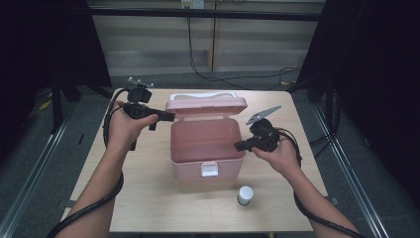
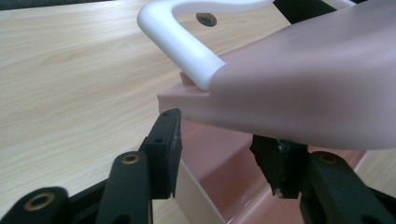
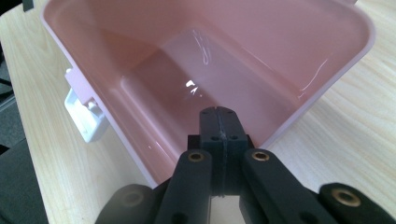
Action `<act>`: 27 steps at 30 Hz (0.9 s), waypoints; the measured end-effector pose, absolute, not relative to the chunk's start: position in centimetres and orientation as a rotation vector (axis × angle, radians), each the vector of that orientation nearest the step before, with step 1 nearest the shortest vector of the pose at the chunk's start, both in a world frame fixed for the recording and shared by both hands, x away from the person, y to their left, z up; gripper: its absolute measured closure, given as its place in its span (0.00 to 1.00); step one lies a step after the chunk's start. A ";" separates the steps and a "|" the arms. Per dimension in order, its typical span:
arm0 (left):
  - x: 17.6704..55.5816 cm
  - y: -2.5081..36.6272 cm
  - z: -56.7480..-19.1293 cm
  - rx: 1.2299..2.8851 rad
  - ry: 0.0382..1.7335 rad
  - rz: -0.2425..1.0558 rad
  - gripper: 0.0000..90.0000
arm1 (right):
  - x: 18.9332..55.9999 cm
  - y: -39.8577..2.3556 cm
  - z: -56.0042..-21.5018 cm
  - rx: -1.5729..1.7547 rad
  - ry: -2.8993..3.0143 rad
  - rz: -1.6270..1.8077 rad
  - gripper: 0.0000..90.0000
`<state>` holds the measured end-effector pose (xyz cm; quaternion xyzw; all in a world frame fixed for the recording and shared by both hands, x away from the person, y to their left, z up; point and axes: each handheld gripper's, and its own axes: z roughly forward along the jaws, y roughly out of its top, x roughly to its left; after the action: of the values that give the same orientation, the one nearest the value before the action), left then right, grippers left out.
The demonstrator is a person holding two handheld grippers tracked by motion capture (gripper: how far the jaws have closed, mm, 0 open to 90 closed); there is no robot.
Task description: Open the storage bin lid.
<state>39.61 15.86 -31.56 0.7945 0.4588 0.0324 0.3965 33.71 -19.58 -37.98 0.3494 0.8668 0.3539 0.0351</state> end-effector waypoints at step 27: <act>41.0 15.4 -30.2 2.002 1.227 0.100 0.82 | 33.5 -19.3 -38.8 1.025 2.671 1.071 1.00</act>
<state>41.02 15.39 -30.15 0.7860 0.4816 0.0394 0.3855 33.49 -19.27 -38.81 0.3352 0.8735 0.3502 0.0431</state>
